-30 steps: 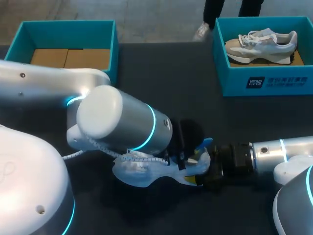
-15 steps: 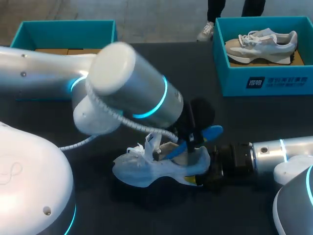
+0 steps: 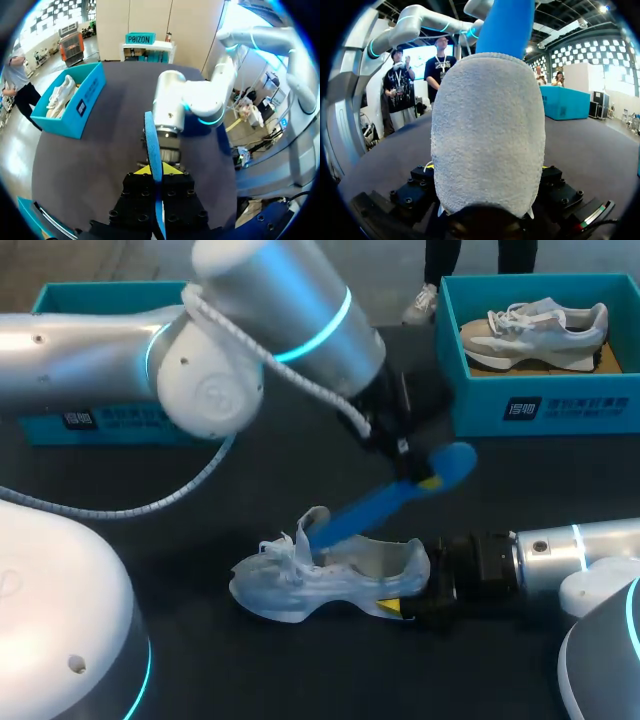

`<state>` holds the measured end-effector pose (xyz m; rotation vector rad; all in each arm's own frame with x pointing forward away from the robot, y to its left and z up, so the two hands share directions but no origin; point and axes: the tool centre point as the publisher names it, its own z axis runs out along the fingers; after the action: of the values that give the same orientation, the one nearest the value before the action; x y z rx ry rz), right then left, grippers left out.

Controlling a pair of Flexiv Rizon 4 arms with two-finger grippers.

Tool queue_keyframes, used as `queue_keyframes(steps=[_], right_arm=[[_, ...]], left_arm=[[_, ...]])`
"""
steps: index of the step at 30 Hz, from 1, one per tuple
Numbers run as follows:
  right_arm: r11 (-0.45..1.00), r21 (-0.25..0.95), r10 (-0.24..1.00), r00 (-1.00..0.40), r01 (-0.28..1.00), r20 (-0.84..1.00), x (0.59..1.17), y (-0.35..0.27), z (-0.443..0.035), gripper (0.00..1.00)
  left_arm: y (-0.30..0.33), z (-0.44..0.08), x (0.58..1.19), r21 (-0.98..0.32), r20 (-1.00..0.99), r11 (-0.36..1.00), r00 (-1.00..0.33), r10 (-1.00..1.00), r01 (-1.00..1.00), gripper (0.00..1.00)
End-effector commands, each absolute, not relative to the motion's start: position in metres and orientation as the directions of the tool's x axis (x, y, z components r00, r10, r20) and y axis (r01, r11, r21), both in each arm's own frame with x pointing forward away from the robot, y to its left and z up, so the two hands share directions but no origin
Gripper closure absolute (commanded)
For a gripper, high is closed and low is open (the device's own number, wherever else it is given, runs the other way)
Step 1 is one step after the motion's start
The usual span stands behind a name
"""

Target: Take the shoe out of the shoebox, open the shoe tongue, remove and reinsert the insole, then place the shoe into the shoebox

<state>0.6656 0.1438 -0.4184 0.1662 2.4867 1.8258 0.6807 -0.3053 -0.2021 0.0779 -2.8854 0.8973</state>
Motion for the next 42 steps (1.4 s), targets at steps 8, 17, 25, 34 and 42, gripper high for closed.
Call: queue_keyframes(steps=[8, 17, 25, 34, 42], right_arm=[[0.298, 0.953, 0.119, -0.993, 0.055, 0.020, 0.665, 0.144, -0.418, 1.00], [0.298, 0.953, 0.119, -0.993, 0.055, 0.020, 0.665, 0.144, -0.418, 1.00], [0.298, 0.953, 0.119, -0.993, 0.055, 0.020, 0.665, 0.144, -0.418, 1.00], [0.298, 0.953, 0.119, -0.993, 0.055, 0.020, 0.665, 0.144, -0.418, 1.00], [0.298, 0.953, 0.119, -0.993, 0.055, 0.020, 0.665, 0.144, -0.418, 1.00]], left_arm=[[-0.297, -0.154, 0.673, -0.708, 0.207, 0.696, -0.977, 0.048, -0.116, 1.00], [-0.297, -0.147, 0.673, -0.711, 0.227, 0.691, -0.973, 0.051, -0.130, 1.00], [-0.297, -0.147, 0.673, -0.711, 0.227, 0.691, -0.973, 0.051, -0.130, 1.00], [-0.297, -0.104, 0.661, -0.836, 0.269, 0.523, -0.955, 0.124, -0.167, 1.00], [-0.291, -0.060, 0.648, -0.881, 0.336, 0.398, -0.931, 0.144, -0.256, 1.00]])
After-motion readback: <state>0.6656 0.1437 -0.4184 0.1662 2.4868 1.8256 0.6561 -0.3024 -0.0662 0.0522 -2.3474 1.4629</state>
